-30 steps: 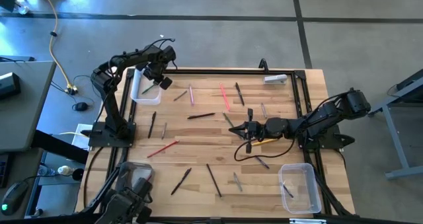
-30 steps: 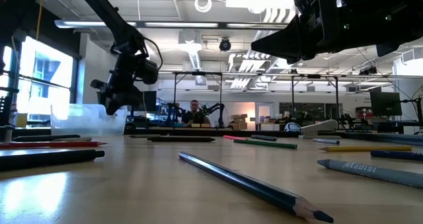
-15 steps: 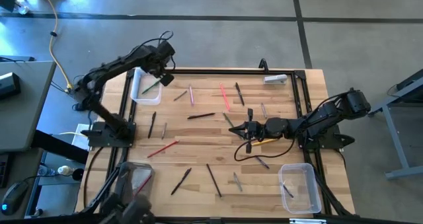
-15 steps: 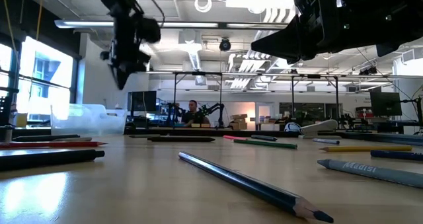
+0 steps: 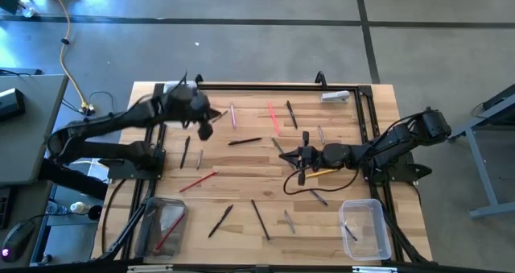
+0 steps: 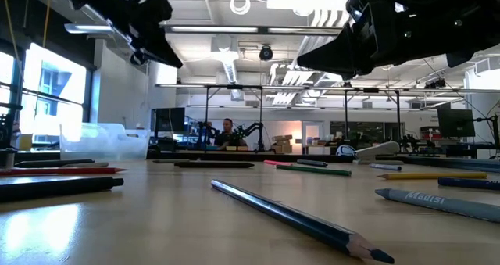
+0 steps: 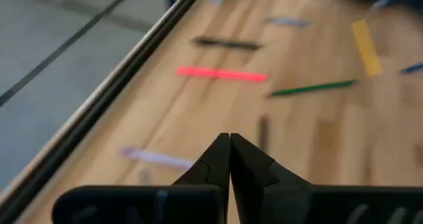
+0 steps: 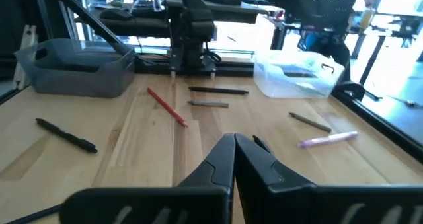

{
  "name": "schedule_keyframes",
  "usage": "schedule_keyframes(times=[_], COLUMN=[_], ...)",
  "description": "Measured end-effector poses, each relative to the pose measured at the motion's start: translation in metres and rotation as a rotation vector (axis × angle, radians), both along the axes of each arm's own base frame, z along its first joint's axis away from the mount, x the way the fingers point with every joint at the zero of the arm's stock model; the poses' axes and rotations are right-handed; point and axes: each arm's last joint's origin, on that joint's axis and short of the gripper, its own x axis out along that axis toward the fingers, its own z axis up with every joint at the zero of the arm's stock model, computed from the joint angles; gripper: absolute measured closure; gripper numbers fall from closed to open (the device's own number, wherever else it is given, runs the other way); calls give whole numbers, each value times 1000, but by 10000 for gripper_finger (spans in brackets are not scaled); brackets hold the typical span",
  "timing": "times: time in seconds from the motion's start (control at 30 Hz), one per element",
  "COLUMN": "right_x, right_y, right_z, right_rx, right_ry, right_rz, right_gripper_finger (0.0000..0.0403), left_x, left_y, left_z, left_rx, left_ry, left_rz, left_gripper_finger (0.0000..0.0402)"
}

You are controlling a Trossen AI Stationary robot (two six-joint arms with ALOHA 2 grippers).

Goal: Sort crayons/erasers/pens/pencils in bins
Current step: Put the top right gray crayon into the bottom transparent bin

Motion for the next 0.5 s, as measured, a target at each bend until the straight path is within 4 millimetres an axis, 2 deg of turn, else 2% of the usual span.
schedule_keyframes(times=[0.23,0.5], right_x=[1,3], right_y=[-8,-14], right_z=[0,-2], right_rx=[68,164], right_ry=[-8,5], right_rz=[-50,-155], right_gripper_finger=[403,403], left_x=[2,-5], left_y=[-37,-61], left_z=[-49,-71], left_rx=[115,206], left_ry=[-289,-596], left_rz=[-159,-258], left_gripper_finger=[401,401])
